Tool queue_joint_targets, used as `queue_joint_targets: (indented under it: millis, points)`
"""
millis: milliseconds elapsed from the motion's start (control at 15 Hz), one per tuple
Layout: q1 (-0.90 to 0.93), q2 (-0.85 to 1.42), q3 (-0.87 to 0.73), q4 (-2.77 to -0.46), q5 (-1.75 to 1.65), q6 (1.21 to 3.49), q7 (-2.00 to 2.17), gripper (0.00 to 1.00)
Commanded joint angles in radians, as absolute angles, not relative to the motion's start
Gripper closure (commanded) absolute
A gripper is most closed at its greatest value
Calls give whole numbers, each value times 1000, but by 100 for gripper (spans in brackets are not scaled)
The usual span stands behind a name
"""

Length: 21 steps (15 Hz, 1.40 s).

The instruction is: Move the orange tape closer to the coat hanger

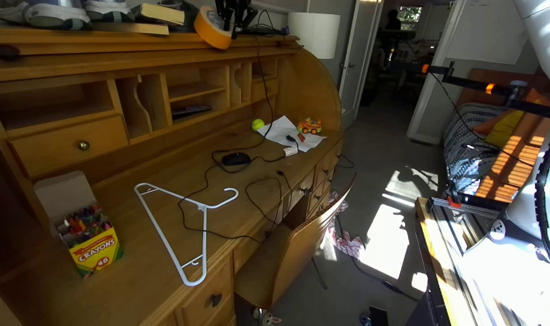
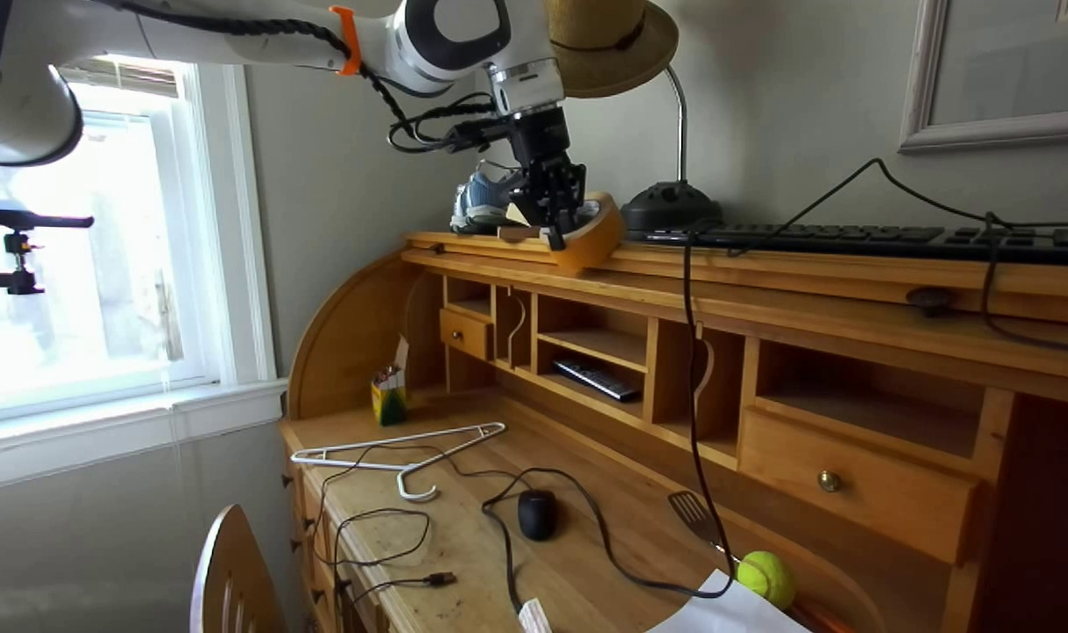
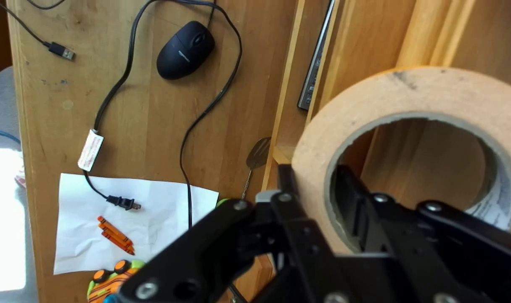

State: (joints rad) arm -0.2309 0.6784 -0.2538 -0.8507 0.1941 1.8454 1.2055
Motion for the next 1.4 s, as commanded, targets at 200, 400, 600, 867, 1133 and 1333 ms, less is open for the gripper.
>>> queue_joint_targets:
  millis: [200, 400, 600, 867, 1133, 1333]
  points:
    - [-241, 675, -244, -849, 297, 2015, 1318, 94]
    - [-238, 688, -245, -856, 297, 2085, 1343, 94]
    - [-238, 685, -242, -859, 291, 2083, 1329, 94]
    - [-237, 684, -243, -861, 283, 2065, 1319, 82]
    - [-234, 691, -247, -869, 272, 2077, 1303, 34]
    - [-234, 700, -248, -870, 271, 2082, 1297, 12]
